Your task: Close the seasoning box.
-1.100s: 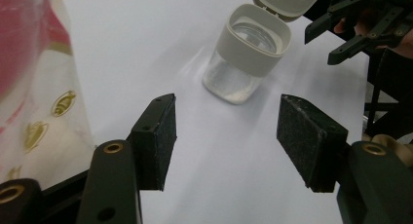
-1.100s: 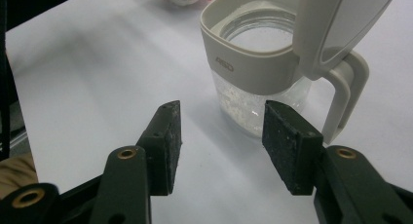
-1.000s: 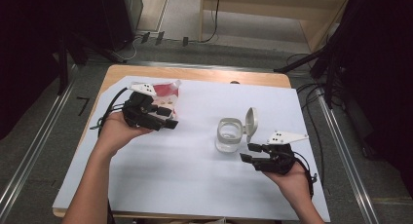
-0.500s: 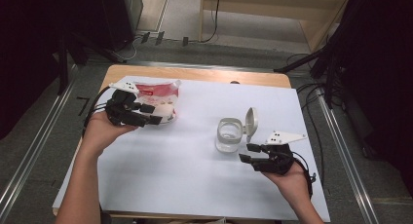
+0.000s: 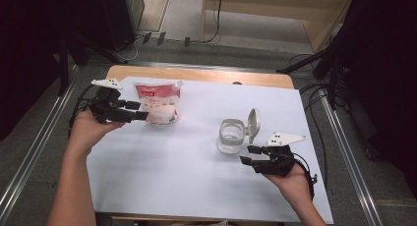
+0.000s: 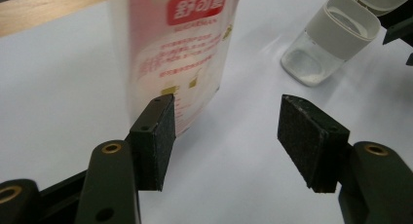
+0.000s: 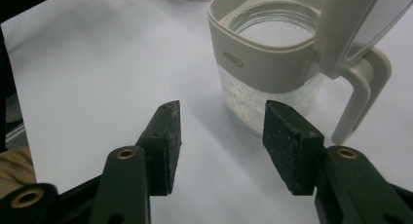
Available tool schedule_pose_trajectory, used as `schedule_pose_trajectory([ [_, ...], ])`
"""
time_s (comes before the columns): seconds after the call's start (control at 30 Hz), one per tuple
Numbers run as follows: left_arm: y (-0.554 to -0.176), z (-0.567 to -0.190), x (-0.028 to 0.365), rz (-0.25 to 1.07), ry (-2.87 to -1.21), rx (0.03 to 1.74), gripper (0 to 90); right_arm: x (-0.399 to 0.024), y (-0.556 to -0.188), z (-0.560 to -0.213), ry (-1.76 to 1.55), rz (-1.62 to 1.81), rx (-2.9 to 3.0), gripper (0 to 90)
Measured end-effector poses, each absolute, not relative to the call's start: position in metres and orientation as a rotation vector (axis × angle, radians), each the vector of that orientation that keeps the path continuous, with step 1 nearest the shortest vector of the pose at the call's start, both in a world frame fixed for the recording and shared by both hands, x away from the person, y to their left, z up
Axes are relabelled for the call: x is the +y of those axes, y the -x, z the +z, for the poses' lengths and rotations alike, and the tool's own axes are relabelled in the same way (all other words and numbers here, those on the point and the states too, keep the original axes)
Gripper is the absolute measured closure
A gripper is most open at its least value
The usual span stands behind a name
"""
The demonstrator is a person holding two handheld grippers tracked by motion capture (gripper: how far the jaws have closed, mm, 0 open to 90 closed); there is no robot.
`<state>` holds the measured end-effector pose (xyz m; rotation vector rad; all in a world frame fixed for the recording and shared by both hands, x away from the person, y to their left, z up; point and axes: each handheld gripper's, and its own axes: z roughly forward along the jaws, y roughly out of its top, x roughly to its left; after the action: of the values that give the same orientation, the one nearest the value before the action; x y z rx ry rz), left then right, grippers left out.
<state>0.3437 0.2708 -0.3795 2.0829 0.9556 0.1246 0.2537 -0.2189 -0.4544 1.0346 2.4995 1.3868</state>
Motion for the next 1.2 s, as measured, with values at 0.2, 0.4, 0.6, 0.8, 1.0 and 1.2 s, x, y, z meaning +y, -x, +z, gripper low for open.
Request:
schedule_pose_trajectory([
  [0.2, -0.352, -0.386, 0.282, 0.182, -2.076, 0.988, 40.9, -0.218, -0.252, -0.455, -1.032, 1.378, 2.498, 49.1],
  [0.4, -0.367, -0.394, 0.282, 0.136, -2.059, 0.997, 37.6, -0.218, -0.250, -0.457, -1.037, 1.363, 2.504, 49.1],
  [0.6, -0.379, -0.394, 0.269, 0.115, -2.058, 0.974, 36.9, -0.217, -0.248, -0.459, -1.039, 1.356, 2.507, 49.1],
  [0.8, -0.389, -0.397, 0.256, 0.095, -2.053, 0.951, 39.0, -0.216, -0.246, -0.460, -1.039, 1.344, 2.511, 49.0],
  [1.0, -0.394, -0.401, 0.245, 0.098, -2.061, 0.955, 43.3, -0.215, -0.246, -0.461, -1.048, 1.341, 2.514, 49.0],
  [1.2, -0.394, -0.400, 0.239, 0.088, -2.048, 0.967, 58.6, -0.212, -0.246, -0.462, -1.051, 1.339, 2.520, 49.0],
])
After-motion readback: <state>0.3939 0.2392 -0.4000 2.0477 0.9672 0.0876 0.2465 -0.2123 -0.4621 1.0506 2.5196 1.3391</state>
